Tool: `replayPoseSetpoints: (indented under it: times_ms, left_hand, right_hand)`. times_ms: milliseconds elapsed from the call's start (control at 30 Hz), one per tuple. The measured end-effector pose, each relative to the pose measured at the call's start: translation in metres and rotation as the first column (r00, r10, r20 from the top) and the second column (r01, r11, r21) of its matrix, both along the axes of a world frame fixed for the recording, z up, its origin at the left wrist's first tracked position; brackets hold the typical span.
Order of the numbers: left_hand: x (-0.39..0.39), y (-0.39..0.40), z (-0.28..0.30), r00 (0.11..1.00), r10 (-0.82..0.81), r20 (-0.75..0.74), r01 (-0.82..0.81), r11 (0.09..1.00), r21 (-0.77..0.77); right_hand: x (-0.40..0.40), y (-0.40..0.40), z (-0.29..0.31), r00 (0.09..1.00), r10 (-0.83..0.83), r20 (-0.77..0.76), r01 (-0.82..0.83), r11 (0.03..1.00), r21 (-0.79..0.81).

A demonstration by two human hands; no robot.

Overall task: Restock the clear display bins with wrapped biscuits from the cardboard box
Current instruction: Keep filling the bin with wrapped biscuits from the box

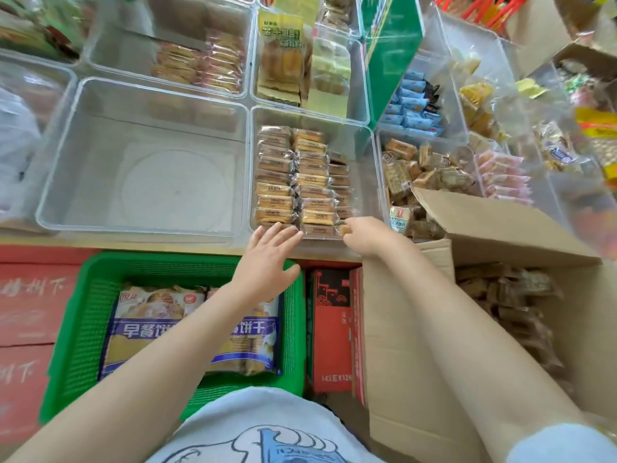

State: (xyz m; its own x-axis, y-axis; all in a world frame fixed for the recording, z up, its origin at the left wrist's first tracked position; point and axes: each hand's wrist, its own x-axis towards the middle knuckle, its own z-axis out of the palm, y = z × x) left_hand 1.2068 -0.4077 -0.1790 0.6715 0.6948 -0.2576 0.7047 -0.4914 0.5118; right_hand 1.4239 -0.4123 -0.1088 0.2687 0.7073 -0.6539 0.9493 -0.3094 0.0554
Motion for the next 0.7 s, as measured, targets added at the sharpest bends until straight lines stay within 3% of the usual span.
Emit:
replayPoseSetpoints:
  times_ms: [100, 200, 300, 400, 467, 533, 633, 700]
  left_hand:
    - [0.001, 0.001, 0.001, 1.000, 0.005, -0.027, -0.006, 1.000, -0.012]
    - [0.013, -0.003, 0.017, 0.996, 0.060, -0.060, -0.063, 0.997, -0.042]
    - [0.043, -0.036, 0.056, 0.969, 0.192, 0.156, -0.166, 0.972, -0.167]
    - [0.086, -0.088, 0.097, 0.877, 0.275, 0.393, -0.111, 0.913, -0.392]
    - [0.113, -0.123, 0.115, 0.848, 0.296, 0.439, -0.048, 0.868, -0.494]
    - [0.138, -0.150, 0.121, 0.879, 0.274, 0.391, -0.006, 0.825, -0.565]
    - [0.160, -0.171, 0.112, 0.902, 0.289, 0.320, -0.045, 0.800, -0.598]
    - [0.164, -0.171, 0.103, 0.885, 0.358, 0.297, -0.106, 0.777, -0.621]
  right_hand:
    - [0.001, -0.018, 0.035, 0.972, -0.079, -0.223, 0.158, 0.918, 0.363]
    - [0.006, -0.058, 0.077, 0.918, -0.025, -0.397, 0.315, 0.654, 0.687]
    - [0.027, -0.115, 0.110, 0.886, -0.071, -0.459, 0.448, 0.392, 0.803]
    - [0.054, -0.167, 0.116, 0.821, -0.213, -0.530, 0.571, 0.296, 0.765]
    - [0.071, -0.194, 0.109, 0.776, -0.306, -0.551, 0.630, 0.341, 0.698]
    - [0.088, -0.214, 0.095, 0.770, -0.373, -0.517, 0.637, 0.493, 0.592]
    - [0.106, -0.235, 0.073, 0.855, -0.376, -0.356, 0.504, 0.766, 0.400]
    - [0.113, -0.244, 0.060, 0.901, -0.335, -0.277, 0.405, 0.876, 0.260]
